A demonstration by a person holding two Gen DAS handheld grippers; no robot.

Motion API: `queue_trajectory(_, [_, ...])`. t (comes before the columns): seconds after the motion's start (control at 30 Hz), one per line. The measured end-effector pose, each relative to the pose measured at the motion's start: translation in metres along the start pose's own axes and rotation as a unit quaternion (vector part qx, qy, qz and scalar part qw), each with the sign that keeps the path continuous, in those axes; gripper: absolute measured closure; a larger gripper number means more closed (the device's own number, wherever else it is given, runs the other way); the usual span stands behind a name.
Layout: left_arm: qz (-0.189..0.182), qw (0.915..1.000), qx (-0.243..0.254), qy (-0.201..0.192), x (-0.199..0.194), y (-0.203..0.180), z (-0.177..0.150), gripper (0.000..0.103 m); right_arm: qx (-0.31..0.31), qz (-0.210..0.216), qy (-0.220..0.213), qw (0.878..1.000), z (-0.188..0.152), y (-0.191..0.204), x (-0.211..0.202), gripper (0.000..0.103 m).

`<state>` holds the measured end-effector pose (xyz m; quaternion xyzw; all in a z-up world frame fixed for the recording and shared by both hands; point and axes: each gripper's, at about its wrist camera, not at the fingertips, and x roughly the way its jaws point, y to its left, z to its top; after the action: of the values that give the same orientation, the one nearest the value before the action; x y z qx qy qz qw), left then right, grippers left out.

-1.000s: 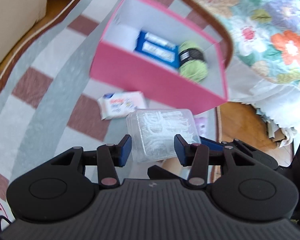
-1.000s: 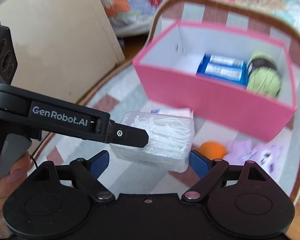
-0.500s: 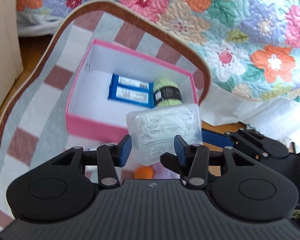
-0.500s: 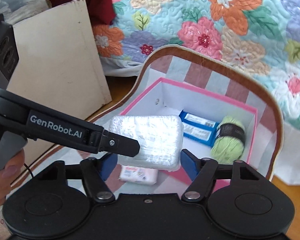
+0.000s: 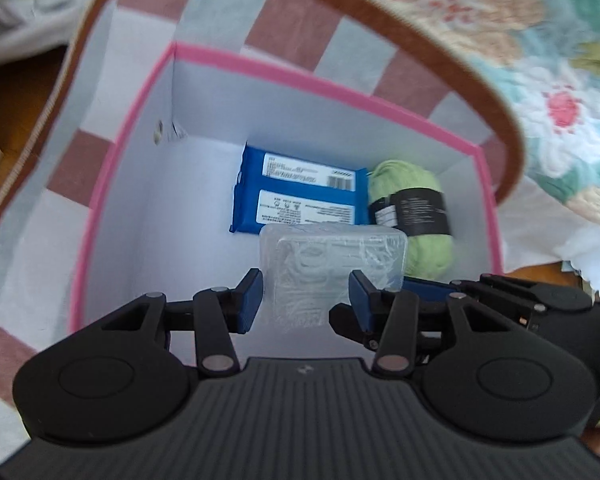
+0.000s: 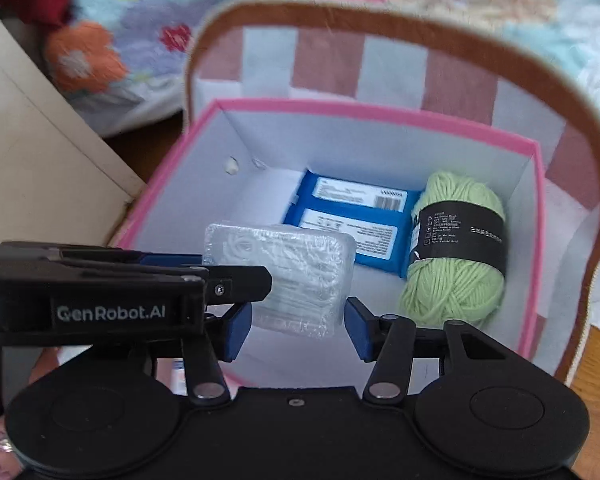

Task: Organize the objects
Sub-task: 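Lower the floss-pick box into the pink box beside the blue pack, then open the left gripper and withdraw it from the pink box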

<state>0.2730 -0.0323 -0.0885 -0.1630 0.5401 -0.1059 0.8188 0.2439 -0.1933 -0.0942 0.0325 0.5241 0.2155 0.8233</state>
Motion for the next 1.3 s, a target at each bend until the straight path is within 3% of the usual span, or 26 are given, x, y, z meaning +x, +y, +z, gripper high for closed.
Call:
queue_trajectory(0.2, [0.007,0.9997,-0.012,0.022,0.037,0.002,0.005,0.058,0.002,-0.036,0.017,0.999,0.002,-0.01,0.033,0.048])
queue_trajectory(0.33, [0.009,0.9991,-0.029,0.029,0.053,-0.001,0.006,0.06,0.065,-0.059,0.051,0.995,0.008,-0.025,0.048,0.055])
queue_trajectory(0.53, [0.007,0.9991,-0.04,0.011,0.045,-0.002,0.004,0.057,0.06,-0.079,0.013,0.995,0.001,-0.026,0.043,0.056])
queue_trajectory(0.8, [0.014,0.9996,0.022,0.009,-0.012,-0.01,-0.013,0.051,0.006,-0.033,-0.04,0.999,-0.03,-0.009,-0.023,0.046])
queue_trajectory(1.17, [0.056,0.9925,0.108,0.003,-0.124,-0.022,-0.053,0.039,-0.063,-0.007,-0.06,0.996,-0.064,0.032,-0.115,0.044])
queue_trajectory(1.3, [0.066,0.9897,0.127,-0.002,-0.155,-0.024,-0.069,0.029,-0.073,-0.002,-0.06,0.995,-0.08,0.049,-0.144,0.04])
